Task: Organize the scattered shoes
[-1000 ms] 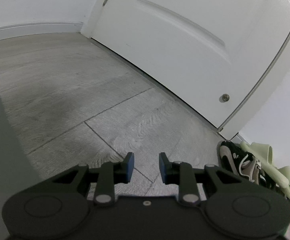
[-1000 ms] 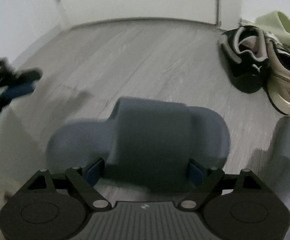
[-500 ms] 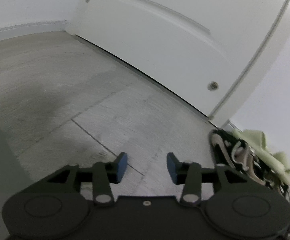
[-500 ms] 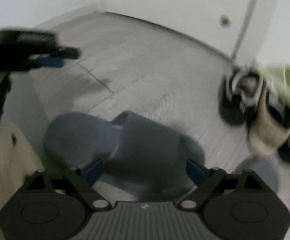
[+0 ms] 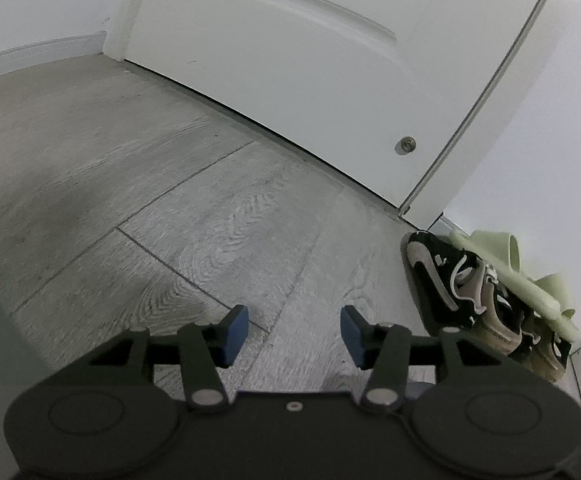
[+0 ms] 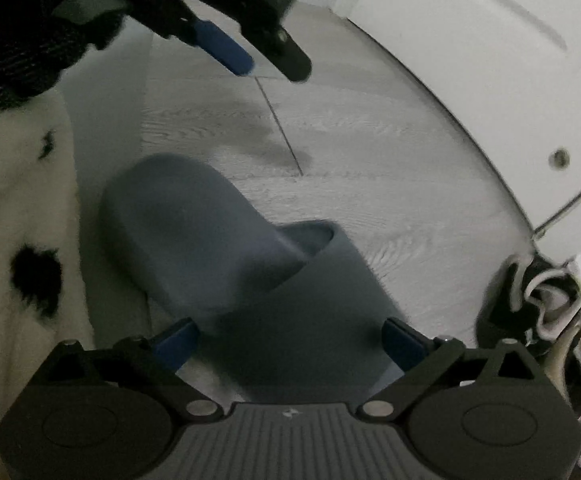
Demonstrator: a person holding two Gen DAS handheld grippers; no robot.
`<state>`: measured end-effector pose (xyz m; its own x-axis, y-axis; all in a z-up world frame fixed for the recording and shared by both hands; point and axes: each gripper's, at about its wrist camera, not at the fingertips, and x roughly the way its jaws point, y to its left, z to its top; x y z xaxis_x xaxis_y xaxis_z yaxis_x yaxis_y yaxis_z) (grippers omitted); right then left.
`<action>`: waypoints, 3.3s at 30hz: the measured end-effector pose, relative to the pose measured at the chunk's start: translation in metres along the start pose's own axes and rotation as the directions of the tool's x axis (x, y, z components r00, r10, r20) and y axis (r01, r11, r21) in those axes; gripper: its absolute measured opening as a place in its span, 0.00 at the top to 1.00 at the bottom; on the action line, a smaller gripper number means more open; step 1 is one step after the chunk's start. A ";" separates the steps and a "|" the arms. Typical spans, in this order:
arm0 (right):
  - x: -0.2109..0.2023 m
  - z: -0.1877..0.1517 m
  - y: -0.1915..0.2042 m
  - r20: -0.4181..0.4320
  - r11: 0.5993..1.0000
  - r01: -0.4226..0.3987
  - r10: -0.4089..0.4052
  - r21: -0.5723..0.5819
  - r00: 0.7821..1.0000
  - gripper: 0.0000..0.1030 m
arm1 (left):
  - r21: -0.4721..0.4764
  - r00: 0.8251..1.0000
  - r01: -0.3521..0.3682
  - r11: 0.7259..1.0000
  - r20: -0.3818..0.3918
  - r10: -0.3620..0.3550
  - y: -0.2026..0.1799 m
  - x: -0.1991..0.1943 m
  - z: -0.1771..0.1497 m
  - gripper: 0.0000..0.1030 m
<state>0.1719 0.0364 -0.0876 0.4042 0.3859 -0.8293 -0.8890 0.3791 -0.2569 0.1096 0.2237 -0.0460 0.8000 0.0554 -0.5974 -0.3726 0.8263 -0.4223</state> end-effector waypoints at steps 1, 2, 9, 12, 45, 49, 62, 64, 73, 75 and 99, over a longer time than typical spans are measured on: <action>0.002 0.003 0.002 -0.003 0.999 0.019 -0.019 0.031 1.000 0.04 | 0.000 1.000 -0.001 1.000 0.002 0.001 0.000 0.000 0.000 0.49; 0.004 0.007 0.005 -0.010 0.997 0.044 -0.044 0.057 0.999 0.04 | -0.002 1.000 -0.002 1.000 0.004 0.002 0.000 -0.001 0.000 0.49; 0.016 0.036 0.024 -0.072 0.942 0.190 -0.177 0.276 0.982 0.04 | -0.036 1.000 -0.002 0.999 0.013 0.002 0.004 -0.001 0.002 0.49; 0.001 0.032 0.015 0.040 0.966 0.065 -0.078 0.251 0.996 0.04 | -0.057 1.000 0.006 0.998 0.022 -0.005 0.007 -0.002 0.003 0.49; 0.013 0.018 -0.013 0.042 0.924 0.084 -0.107 0.374 0.993 0.01 | -0.086 0.999 0.026 0.996 0.035 -0.023 0.014 -0.004 0.005 0.49; 0.016 0.025 -0.018 -0.014 0.811 0.136 -0.156 0.569 0.988 0.02 | -0.093 0.999 0.025 0.995 0.037 -0.021 0.016 -0.005 0.005 0.49; -0.011 0.006 -0.025 -0.008 0.667 0.032 -0.039 0.745 0.999 0.02 | -0.102 0.999 0.026 0.994 0.038 -0.023 0.016 -0.004 0.005 0.49; -0.014 0.000 -0.034 0.027 0.698 0.004 -0.033 0.716 0.999 0.01 | -0.108 0.999 0.030 0.994 0.038 -0.026 0.018 -0.004 0.005 0.49; 0.026 0.030 -0.029 0.028 0.903 -0.038 0.029 0.427 0.999 0.00 | -0.106 0.999 0.033 0.994 0.034 -0.029 0.018 -0.004 0.005 0.49; 0.041 0.035 -0.025 -0.017 0.903 0.007 0.000 0.429 1.000 0.00 | -0.113 0.999 0.035 0.993 0.034 -0.032 0.020 -0.004 0.006 0.49; -0.084 -0.059 -0.050 -0.059 0.625 0.356 -0.444 0.695 0.894 0.00 | -0.076 0.999 0.033 0.997 0.036 -0.031 0.014 -0.007 0.004 0.49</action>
<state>0.1699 -0.0643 -0.0348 0.7432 0.1273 -0.6569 -0.2620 0.9587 -0.1107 0.1004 0.2370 -0.0453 0.8273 0.0498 -0.5595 -0.3803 0.7827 -0.4927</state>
